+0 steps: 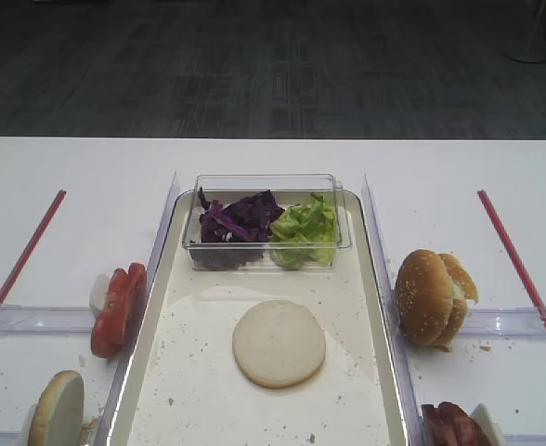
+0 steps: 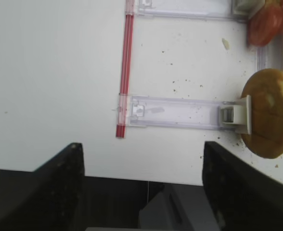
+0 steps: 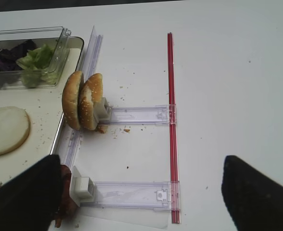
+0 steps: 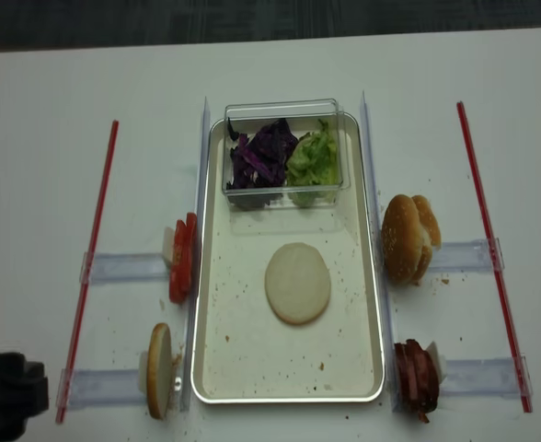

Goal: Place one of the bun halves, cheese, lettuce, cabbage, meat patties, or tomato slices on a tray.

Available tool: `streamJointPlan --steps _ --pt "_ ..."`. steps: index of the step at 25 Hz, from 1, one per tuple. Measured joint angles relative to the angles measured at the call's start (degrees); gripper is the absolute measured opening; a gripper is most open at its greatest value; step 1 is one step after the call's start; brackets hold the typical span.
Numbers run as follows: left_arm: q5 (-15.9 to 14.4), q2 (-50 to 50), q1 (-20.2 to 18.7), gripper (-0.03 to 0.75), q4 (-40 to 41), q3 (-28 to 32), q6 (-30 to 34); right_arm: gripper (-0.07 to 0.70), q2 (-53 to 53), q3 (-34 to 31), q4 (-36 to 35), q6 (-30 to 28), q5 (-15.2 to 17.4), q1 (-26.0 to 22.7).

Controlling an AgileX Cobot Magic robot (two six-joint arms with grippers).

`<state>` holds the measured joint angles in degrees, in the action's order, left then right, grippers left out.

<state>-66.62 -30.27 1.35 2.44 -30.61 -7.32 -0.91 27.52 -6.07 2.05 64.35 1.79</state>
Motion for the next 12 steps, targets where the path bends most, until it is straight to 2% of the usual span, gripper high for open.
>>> streamJointPlan --steps 4,12 --pt "-0.2 5.6 0.0 0.475 0.0 2.3 0.0 0.678 0.0 0.0 0.0 0.0 0.0 0.0" --pt "-0.3 13.1 0.0 0.475 0.0 2.4 0.3 0.678 0.0 0.0 0.0 0.0 0.0 0.0"
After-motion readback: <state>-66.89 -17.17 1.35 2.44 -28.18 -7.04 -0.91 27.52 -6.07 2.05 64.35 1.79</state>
